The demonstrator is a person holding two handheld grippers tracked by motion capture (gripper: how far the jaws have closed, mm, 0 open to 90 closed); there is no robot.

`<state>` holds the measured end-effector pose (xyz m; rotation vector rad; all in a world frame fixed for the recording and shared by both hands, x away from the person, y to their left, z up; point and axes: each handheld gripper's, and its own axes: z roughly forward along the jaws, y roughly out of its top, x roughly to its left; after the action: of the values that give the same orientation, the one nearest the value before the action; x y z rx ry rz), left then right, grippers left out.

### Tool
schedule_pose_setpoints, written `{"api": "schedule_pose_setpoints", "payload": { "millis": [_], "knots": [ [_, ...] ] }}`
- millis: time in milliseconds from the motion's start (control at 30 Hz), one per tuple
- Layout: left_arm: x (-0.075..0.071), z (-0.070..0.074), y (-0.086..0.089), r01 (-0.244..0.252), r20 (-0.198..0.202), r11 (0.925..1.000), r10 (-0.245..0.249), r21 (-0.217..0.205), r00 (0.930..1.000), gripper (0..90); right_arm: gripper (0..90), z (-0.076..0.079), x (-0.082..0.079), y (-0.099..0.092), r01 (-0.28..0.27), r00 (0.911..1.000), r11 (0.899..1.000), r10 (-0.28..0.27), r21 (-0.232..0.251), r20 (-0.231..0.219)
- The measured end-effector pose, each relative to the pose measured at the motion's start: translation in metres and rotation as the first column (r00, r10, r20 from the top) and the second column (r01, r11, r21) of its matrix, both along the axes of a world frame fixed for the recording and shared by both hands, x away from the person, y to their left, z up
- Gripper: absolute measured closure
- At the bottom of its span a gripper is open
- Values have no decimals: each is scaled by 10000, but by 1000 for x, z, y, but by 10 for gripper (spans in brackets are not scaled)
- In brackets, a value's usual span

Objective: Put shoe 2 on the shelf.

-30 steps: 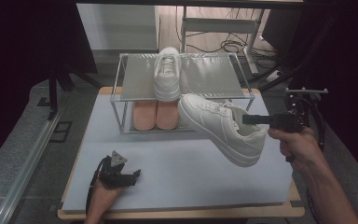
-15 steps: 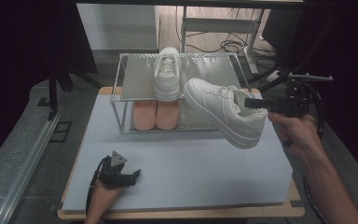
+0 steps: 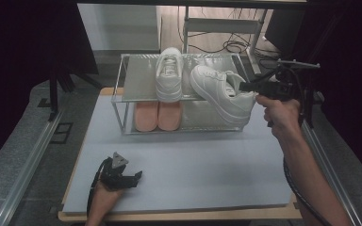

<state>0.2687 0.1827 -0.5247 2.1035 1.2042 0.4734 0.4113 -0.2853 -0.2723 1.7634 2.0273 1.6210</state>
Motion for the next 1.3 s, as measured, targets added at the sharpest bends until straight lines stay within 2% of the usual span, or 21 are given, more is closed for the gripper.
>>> {"api": "schedule_pose_setpoints", "payload": {
  "millis": [33,67,200,333,433,500,533,567,667,733,900,1067,1100,1133,1300],
  "knots": [
    [0,0,0,-2,48,10000,2,53,10000,144,823,-3,8,5,277,9996,9996,-277,39,12],
    [0,0,0,-2,48,10000,2,53,10000,144,823,-3,8,5,277,9996,9996,-277,39,12],
    [-1,0,-1,-1,94,10000,0,99,10000,144,820,-12,25,20,663,9978,9978,-663,-32,45],
    [-1,0,-1,6,111,9999,-8,122,9999,145,808,-15,30,30,702,9974,9974,-698,-192,173],
    [-1,0,-1,32,127,9999,-34,169,9999,145,777,-14,29,34,698,9967,9971,-685,-292,444],
    [-1,0,-1,36,130,9998,-39,193,9999,145,726,-15,29,34,570,9971,9984,-565,-68,517],
    [-2,0,-1,32,159,9998,-35,195,9999,145,667,-18,29,32,403,9973,9990,-415,197,614],
    [-2,0,-1,32,159,9998,-35,195,9999,145,667,-18,29,32,403,9973,9990,-415,197,614],
    [-2,0,-1,26,185,9998,-30,198,9998,145,563,-21,30,26,206,9978,9954,-264,940,604],
    [-2,0,-1,-4,190,9999,1,158,9998,145,521,-22,30,22,180,9977,9947,-244,1009,626],
    [-2,0,-2,24,196,9998,-28,213,9998,145,468,-18,24,13,-285,9961,9923,181,1204,863],
    [-2,0,-2,-17,261,9998,11,214,9997,145,467,-13,10,-1,-408,9911,9901,230,1346,1310],
    [-2,0,-2,-10,264,9998,4,215,9997,145,467,-12,7,-3,-452,9897,9903,265,1313,1410],
    [-3,0,-3,-22,276,9997,16,223,9996,145,467,-12,0,-6,-464,9871,9931,291,1074,1572],
    [-3,0,-3,-50,360,9997,41,253,9993,145,479,-15,-14,-11,-562,9817,9961,426,686,1857]
  ]
}}
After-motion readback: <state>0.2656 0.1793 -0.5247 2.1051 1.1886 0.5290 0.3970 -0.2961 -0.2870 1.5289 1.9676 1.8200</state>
